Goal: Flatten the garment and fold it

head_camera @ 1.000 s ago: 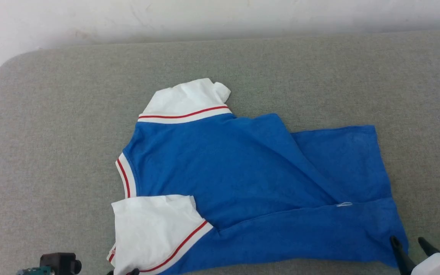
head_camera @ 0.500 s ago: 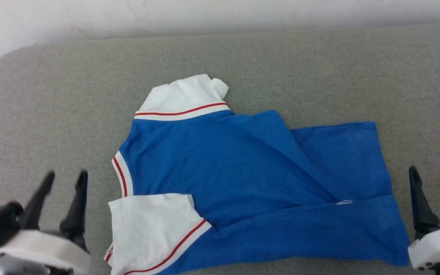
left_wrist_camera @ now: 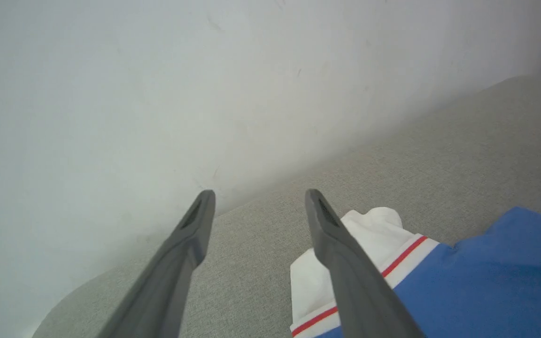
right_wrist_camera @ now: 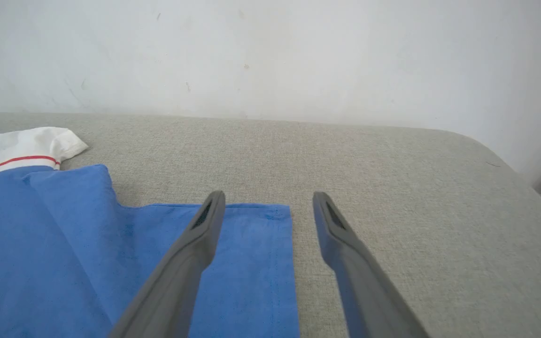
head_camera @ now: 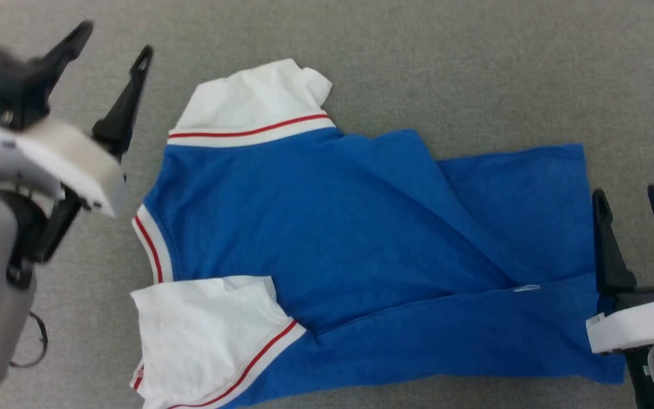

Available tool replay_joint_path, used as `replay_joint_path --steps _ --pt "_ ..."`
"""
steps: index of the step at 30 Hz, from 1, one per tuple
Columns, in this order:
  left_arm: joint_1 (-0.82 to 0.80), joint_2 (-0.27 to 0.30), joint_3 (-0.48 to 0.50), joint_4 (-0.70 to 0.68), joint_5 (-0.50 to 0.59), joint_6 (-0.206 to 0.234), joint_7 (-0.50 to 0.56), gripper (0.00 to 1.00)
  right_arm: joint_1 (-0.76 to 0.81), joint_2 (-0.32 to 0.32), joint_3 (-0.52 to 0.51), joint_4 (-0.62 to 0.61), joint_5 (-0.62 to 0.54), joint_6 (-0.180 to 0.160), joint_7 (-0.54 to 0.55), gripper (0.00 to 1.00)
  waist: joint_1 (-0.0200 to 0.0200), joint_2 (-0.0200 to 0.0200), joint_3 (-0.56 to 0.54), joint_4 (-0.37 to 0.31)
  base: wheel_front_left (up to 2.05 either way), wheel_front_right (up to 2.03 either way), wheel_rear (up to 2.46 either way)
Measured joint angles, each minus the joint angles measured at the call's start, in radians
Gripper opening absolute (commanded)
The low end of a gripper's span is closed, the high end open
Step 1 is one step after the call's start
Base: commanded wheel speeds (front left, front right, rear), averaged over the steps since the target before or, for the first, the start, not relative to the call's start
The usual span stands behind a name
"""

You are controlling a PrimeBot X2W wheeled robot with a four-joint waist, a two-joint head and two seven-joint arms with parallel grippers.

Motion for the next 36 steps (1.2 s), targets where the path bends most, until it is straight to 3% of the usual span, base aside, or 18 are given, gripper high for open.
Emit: replay_joint_path --steps 3,8,20,21,22,23,30,36 --pt "-0.123 0.002 -0.050 0.080 -0.021 -0.066 0.092 1.00 -0.032 0.000 0.012 0.005 0.000 0.000 -0.015 1.00 0.0001 0.0000 0.044 -0.010 0.00 0.00 0.00" --pt "-0.254 0.003 -0.126 0.203 -0.062 -0.110 0.214 1.00 -0.068 0.000 0.033 0.020 0.000 0.000 -0.029 1.00 0.0001 0.0000 0.110 -0.035 0.00 0.00 0.00" --pt "-0.382 0.063 -0.275 0.332 -0.205 -0.120 0.437 1.00 -0.089 0.000 0.031 0.043 0.000 0.000 -0.033 1.00 -0.0003 0.0000 0.210 -0.100 0.00 0.00 0.00" --pt "-0.394 0.071 -0.281 0.335 -0.212 -0.120 0.449 0.91 -0.090 0.000 0.031 0.043 0.000 0.000 -0.033 1.00 -0.0004 0.0000 0.214 -0.103 0.00 0.00 0.00" --pt "-0.401 0.075 -0.283 0.335 -0.217 -0.120 0.451 0.25 -0.093 0.000 0.031 0.043 0.000 0.000 -0.033 1.00 -0.0003 -0.0001 0.218 -0.106 0.00 0.00 0.00" --pt "-0.407 0.077 -0.286 0.336 -0.220 -0.120 0.451 0.00 -0.096 0.000 0.031 0.043 0.000 0.000 -0.032 1.00 -0.0003 0.0000 0.221 -0.109 0.00 0.00 0.00" --pt "-0.409 0.078 -0.332 0.341 -0.240 -0.120 0.422 0.00 -0.131 0.000 0.040 0.018 -0.033 0.000 -0.021 1.00 -0.0003 0.0000 0.199 -0.106 0.00 0.00 0.00" --pt "-0.386 0.084 -0.355 0.355 -0.238 -0.120 0.374 0.00 -0.266 -0.031 0.073 -0.024 -0.058 0.000 0.046 1.00 -0.0003 -0.0001 0.159 -0.096 0.00 0.00 0.00"
